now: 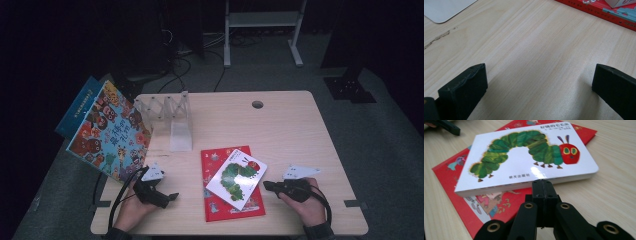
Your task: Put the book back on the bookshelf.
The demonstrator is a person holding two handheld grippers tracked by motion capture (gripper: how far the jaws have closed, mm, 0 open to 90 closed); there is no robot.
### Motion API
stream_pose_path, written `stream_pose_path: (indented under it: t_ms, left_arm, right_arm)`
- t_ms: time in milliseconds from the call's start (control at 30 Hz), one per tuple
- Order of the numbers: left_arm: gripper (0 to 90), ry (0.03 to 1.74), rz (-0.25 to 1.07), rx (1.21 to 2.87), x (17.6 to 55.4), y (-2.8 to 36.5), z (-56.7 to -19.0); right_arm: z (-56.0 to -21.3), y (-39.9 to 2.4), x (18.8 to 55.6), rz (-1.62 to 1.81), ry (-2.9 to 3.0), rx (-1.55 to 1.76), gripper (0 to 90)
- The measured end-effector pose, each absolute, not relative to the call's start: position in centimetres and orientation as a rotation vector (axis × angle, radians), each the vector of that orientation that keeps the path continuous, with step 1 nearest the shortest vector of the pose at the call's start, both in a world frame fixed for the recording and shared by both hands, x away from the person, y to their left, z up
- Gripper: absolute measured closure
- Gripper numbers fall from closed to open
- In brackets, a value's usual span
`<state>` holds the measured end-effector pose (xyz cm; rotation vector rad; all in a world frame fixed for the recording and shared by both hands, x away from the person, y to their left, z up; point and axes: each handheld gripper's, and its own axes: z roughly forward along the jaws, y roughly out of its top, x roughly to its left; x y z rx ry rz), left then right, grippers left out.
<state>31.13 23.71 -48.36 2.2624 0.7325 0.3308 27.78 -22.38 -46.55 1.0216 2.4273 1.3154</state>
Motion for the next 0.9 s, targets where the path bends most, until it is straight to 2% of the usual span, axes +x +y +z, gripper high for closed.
stream_pose_path:
  t_ms: [900]
  left_arm:
    - [0.0, 0.739, 0.334, 2.257, 31.2, 23.7, -48.4]
  right_arm:
    - [-47.4, -18.9, 27.5, 1.377, 2.528, 0.882, 89.8]
